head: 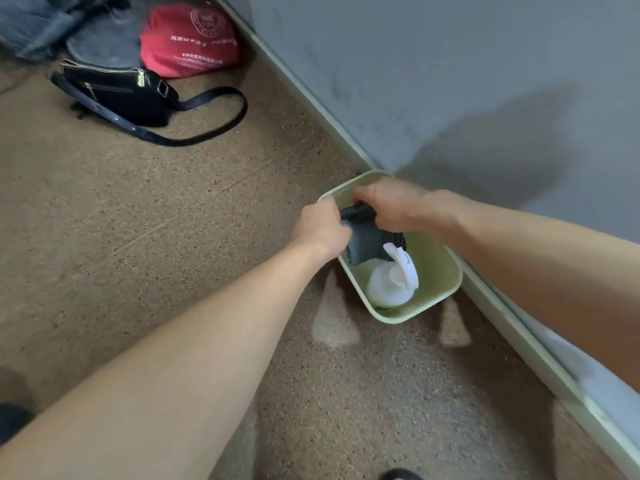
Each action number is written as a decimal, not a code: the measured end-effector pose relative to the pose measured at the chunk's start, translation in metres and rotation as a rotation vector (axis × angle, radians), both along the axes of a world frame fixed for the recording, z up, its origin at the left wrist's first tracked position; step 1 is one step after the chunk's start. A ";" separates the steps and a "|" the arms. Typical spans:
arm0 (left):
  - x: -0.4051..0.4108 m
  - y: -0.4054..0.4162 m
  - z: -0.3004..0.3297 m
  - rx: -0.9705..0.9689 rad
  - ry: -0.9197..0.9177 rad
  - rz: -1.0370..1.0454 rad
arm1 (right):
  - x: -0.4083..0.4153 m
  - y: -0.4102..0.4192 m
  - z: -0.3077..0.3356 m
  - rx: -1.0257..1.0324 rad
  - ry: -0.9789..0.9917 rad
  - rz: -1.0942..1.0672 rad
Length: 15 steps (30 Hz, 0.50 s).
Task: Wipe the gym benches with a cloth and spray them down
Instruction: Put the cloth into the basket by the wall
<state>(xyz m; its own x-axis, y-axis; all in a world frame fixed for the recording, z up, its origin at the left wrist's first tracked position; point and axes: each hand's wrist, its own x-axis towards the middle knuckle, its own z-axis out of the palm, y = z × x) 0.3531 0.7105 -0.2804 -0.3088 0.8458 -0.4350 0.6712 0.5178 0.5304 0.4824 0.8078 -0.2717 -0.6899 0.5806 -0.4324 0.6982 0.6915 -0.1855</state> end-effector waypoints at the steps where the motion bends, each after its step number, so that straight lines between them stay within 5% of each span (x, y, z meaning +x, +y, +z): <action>1: -0.001 0.001 0.000 -0.020 0.033 -0.037 | -0.001 0.002 -0.005 -0.006 -0.009 0.015; 9: -0.036 -0.027 0.045 0.055 -0.095 -0.014 | 0.009 -0.010 -0.017 0.098 0.061 -0.047; 15: -0.073 -0.084 0.158 0.373 -0.170 -0.083 | 0.022 -0.027 0.088 -0.017 0.668 -0.496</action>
<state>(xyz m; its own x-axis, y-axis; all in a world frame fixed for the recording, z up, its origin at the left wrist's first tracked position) 0.2801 0.6265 -0.1225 -0.1836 0.9739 -0.1334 0.5894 0.2177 0.7779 0.5043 0.7810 -0.1837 -0.4701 0.8819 -0.0343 0.6603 0.3256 -0.6767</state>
